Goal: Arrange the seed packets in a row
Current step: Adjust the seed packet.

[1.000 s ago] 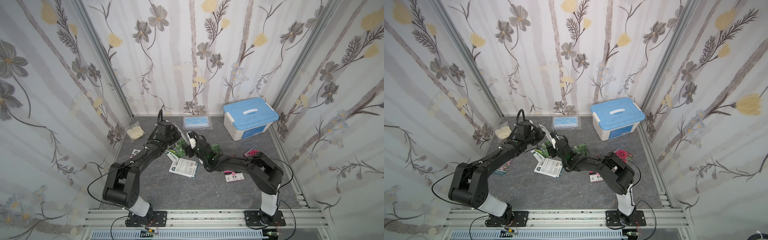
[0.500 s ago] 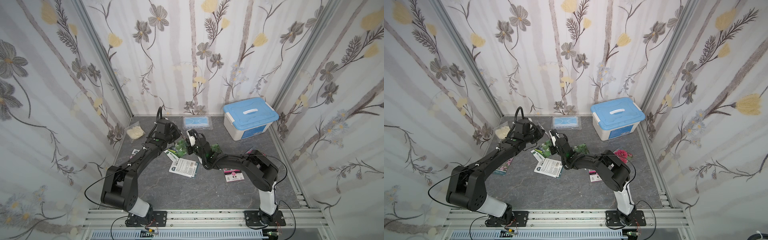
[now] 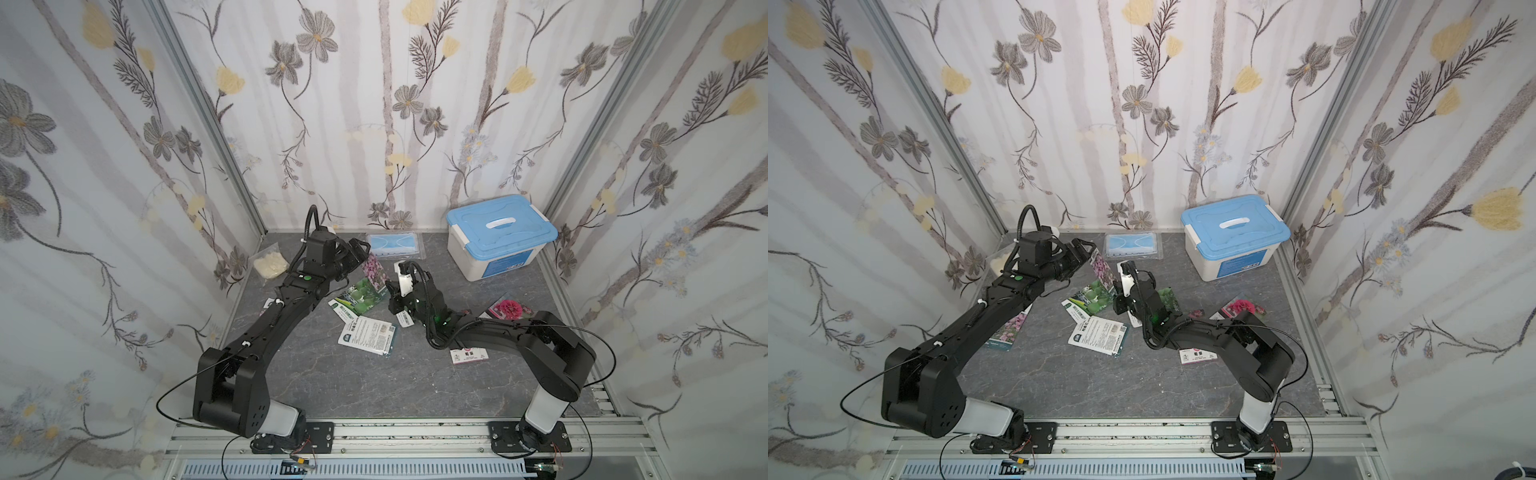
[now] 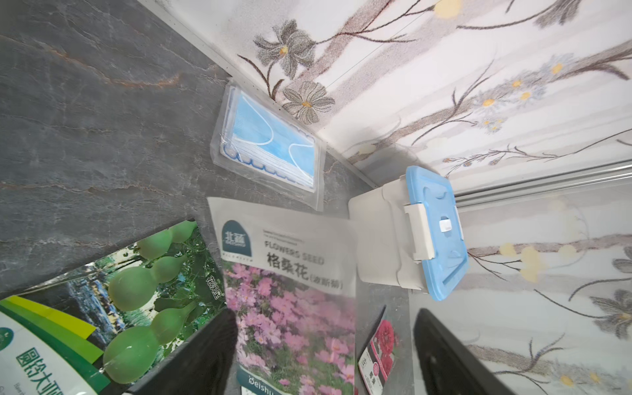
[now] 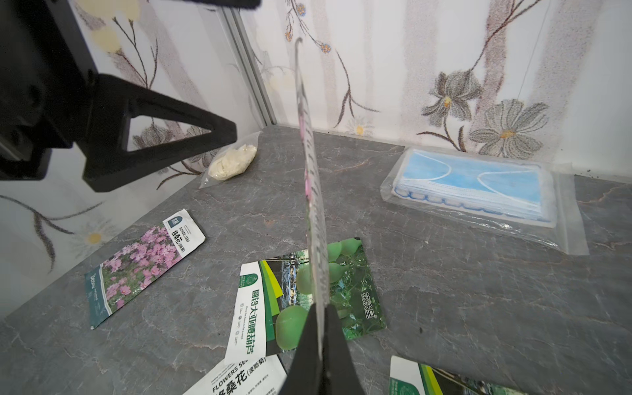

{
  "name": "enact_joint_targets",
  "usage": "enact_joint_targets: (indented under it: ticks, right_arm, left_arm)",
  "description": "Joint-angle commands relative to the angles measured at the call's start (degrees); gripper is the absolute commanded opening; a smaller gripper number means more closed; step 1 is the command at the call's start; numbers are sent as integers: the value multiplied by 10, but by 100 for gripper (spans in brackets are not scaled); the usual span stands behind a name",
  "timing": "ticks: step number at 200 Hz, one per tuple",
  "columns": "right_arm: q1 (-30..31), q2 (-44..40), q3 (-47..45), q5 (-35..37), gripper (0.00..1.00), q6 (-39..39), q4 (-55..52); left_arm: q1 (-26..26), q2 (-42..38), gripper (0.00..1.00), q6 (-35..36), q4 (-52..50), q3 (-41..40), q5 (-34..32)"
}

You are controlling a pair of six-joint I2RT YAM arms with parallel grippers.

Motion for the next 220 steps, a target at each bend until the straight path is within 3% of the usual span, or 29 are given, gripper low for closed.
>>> enact_joint_targets:
  ticks: [1, 66, 141, 188, 220]
  right_arm:
    - [-15, -37, -32, -39, 0, 57, 22]
    - [-105, -133, -80, -202, 0, 214, 16]
    - [-137, -143, -54, -414, 0, 411, 123]
    - [-137, -127, -49, -454, 0, 476, 184]
    - [-137, -123, -41, -457, 0, 480, 182]
  left_arm:
    - [3, -29, 90, -4, 23, -8, 6]
    - [16, -84, 92, 8, 76, -70, 54]
    - [15, -33, 86, -47, 364, -164, 191]
    - [7, 61, 79, -148, 591, -181, 231]
    - [-5, 89, 68, -173, 653, -174, 227]
